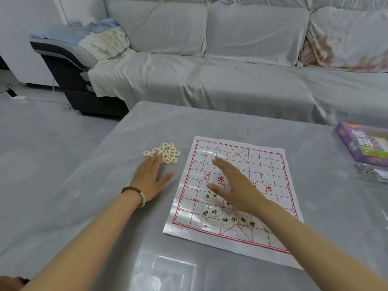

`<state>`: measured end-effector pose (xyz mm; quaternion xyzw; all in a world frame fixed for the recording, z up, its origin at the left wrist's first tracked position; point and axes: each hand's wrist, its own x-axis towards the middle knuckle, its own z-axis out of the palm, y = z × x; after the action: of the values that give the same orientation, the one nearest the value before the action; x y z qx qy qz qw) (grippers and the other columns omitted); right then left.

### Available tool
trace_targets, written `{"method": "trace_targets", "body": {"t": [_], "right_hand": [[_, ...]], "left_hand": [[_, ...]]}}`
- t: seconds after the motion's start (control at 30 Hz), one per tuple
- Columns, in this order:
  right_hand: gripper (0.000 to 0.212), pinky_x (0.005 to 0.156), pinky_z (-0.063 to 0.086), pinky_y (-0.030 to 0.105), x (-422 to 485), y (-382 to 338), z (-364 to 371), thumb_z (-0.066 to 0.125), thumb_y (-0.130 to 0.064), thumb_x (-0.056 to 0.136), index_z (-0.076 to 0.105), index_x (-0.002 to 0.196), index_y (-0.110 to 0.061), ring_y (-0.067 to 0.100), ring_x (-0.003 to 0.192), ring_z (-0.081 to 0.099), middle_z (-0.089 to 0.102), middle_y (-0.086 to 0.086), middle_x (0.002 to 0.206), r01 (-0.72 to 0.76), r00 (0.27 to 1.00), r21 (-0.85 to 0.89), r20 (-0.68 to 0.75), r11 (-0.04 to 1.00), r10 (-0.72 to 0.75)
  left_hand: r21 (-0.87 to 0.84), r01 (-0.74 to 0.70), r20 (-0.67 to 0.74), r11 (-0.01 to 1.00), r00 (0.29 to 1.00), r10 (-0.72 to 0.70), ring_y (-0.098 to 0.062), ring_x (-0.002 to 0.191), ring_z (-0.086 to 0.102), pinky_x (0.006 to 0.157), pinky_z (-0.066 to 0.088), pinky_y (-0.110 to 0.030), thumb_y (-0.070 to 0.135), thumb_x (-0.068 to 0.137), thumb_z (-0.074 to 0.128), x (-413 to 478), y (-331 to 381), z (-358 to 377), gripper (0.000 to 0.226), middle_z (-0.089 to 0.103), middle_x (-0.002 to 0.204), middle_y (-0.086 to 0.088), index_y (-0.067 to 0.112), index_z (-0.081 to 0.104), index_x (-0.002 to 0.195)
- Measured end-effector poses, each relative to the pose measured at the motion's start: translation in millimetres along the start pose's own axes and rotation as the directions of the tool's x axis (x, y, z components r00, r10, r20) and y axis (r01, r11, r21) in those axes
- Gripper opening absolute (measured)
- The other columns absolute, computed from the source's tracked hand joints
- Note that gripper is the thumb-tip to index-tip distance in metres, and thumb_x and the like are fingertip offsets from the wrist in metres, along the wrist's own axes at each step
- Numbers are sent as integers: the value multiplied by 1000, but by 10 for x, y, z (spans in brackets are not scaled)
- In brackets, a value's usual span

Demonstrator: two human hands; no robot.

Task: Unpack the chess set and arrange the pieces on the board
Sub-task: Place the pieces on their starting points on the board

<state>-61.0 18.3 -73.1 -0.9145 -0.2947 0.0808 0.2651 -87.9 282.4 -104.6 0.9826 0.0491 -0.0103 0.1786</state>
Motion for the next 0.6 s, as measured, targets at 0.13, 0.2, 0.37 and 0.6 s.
{"method": "trace_targets", "body": {"t": [0.13, 0.2, 0.37, 0.6], "right_hand": [[65, 115, 6, 27, 606, -281, 207, 35, -53, 95, 12, 150, -26, 8, 145, 4, 5, -10, 158, 73, 993, 11, 96, 997, -74], [63, 114, 3, 25, 845, -406, 340, 32, -48, 97, 12, 150, -21, 10, 145, 3, 5, -6, 158, 119, 984, -39, 138, 992, -113], [63, 117, 0, 30, 1086, -526, 654, 28, -46, 99, 8, 150, -16, 12, 145, -3, 1, -2, 158, 167, 969, -162, 212, 973, -131], [60, 115, 0, 27, 923, -620, 765, 28, -47, 99, 14, 150, -18, 12, 145, 5, 9, -3, 158, 188, 970, -195, 194, 963, -150]], "left_hand": [[115, 6, 48, 993, 999, -12, -18, 144, -8, 115, 0, -34, 50, 96, 18, 289, -271, -71, 64, -9, 156, 2, 21, -3, 149], [130, -9, 57, 991, 998, 2, -16, 143, -9, 115, -2, -33, 50, 97, 15, 355, -377, -66, 62, -9, 156, 3, 22, -3, 149], [91, -70, 38, 993, 997, 66, -12, 144, -2, 114, 1, -28, 83, 60, -19, 303, -584, -31, 106, -4, 156, 8, 27, -2, 148], [42, -86, -23, 995, 996, 87, -10, 143, 4, 113, 5, -23, 81, 62, -20, -91, -612, -2, 107, 5, 155, 9, 25, 12, 148]]}}
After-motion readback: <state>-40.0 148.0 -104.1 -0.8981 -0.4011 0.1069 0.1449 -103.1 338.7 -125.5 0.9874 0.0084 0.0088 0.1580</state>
